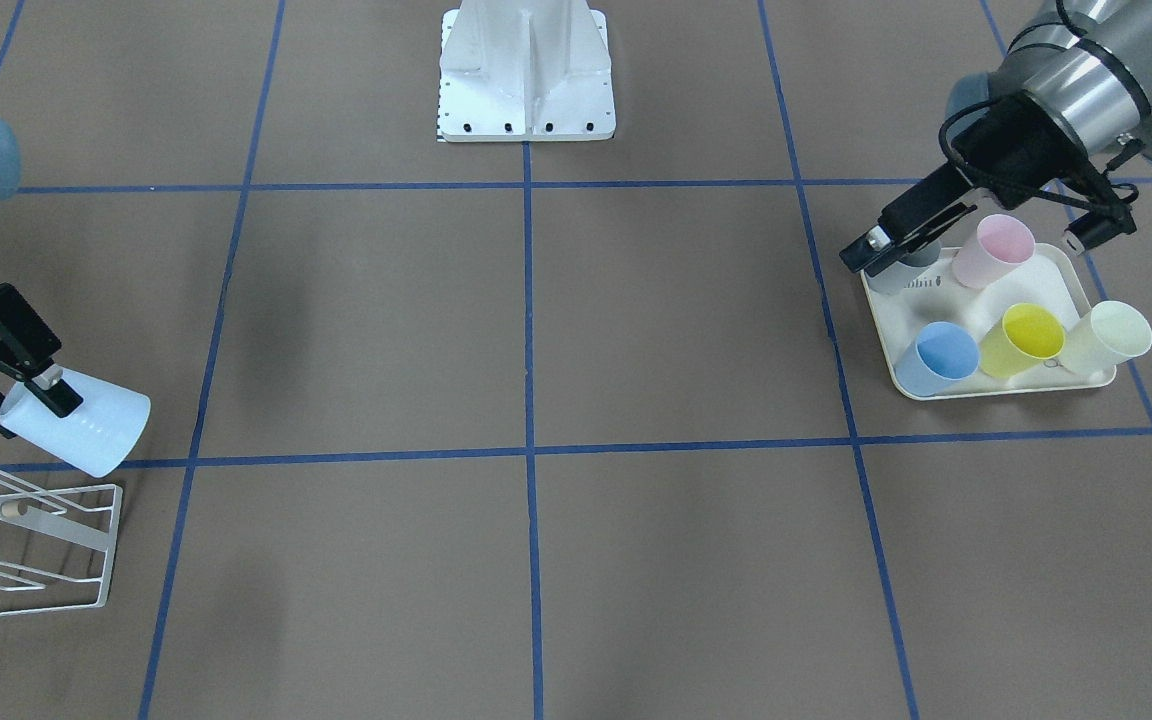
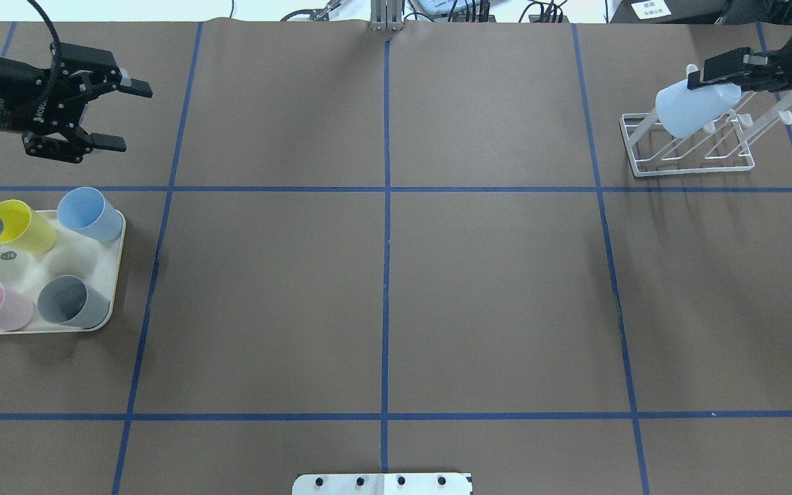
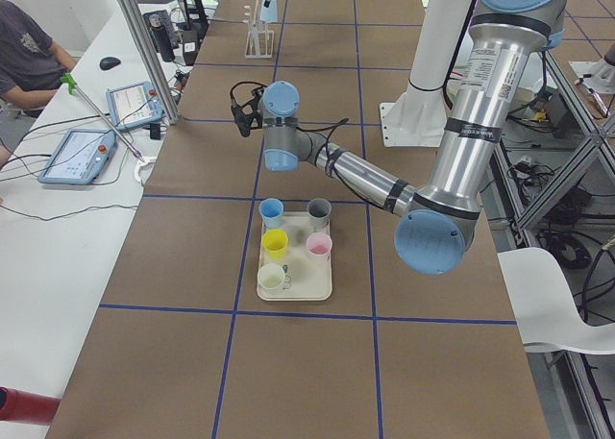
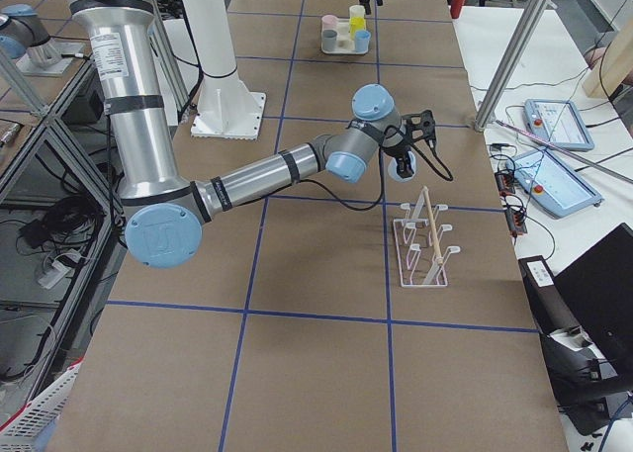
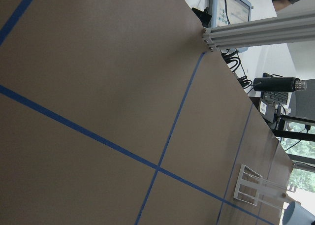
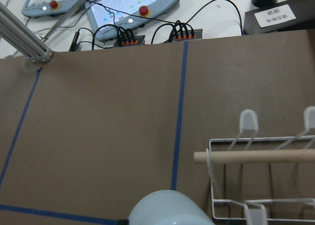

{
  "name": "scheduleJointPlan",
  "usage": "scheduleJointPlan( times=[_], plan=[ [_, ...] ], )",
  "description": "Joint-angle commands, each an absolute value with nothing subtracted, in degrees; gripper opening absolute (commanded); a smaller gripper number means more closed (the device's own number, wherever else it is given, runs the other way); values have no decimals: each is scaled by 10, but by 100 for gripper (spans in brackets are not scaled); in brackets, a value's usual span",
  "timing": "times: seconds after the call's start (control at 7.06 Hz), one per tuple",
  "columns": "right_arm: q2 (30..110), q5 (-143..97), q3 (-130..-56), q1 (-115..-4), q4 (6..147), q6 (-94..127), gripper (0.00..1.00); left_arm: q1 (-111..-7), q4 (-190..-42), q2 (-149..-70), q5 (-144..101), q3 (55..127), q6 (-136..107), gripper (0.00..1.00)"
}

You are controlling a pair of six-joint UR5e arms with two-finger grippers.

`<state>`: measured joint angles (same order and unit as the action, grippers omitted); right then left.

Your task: Transfer IKEA cup to right arm and place on rack

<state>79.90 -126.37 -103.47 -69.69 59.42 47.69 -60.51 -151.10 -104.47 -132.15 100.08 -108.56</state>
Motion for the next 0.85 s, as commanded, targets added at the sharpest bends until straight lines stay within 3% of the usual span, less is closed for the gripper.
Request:
scheduleJointPlan(
  times=[0.0, 0.71],
  plan=[
    [795, -1265, -1049, -710, 738, 336, 22, -603, -1506, -1043, -1322, 1000, -1082, 100],
    [785, -1220, -1009, -694, 739, 324, 23, -602, -1507, -1042, -1321, 1002, -1082, 100]
  ],
)
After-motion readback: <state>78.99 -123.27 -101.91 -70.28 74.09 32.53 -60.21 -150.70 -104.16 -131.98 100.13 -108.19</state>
